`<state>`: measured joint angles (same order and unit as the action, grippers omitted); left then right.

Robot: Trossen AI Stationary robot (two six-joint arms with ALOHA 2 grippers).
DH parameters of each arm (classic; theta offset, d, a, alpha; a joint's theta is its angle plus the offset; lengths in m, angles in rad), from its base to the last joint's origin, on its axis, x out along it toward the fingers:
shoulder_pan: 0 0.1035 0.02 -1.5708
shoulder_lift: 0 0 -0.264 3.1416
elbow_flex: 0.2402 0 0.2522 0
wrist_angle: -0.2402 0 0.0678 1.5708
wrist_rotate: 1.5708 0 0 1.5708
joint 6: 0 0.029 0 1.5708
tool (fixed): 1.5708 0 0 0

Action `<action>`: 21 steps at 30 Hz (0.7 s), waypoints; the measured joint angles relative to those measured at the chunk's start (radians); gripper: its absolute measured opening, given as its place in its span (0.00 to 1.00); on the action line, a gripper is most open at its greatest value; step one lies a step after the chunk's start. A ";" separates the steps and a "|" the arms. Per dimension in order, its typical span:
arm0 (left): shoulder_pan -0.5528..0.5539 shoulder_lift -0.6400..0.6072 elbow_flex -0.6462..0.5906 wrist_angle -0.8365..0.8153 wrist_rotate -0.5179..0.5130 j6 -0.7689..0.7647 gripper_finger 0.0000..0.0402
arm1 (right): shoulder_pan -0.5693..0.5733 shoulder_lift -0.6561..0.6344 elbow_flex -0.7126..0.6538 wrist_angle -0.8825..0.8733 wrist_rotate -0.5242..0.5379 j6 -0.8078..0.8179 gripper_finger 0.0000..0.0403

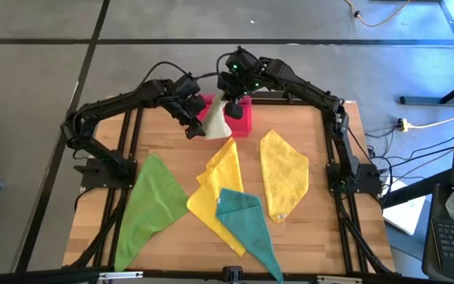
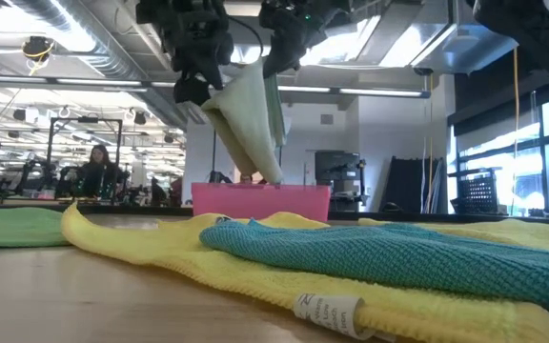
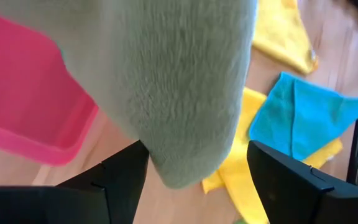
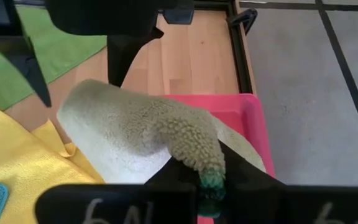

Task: Fold microfiber towels
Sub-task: Put the folded light green microfiber cloth into the red bin

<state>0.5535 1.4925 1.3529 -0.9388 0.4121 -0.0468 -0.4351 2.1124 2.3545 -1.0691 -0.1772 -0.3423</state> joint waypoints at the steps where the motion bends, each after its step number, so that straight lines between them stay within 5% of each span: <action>1: -0.001 -0.001 0.000 0.009 0.000 -0.009 0.66 | 0.000 0.000 0.000 0.000 0.000 0.001 0.03; 21: -0.097 0.026 0.000 0.133 -0.199 -0.186 0.66 | 0.000 0.000 -0.001 0.003 0.000 0.021 0.03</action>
<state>0.4569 1.5188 1.3533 -0.8062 0.2130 -0.2325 -0.4352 2.1124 2.3535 -1.0660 -0.1772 -0.3214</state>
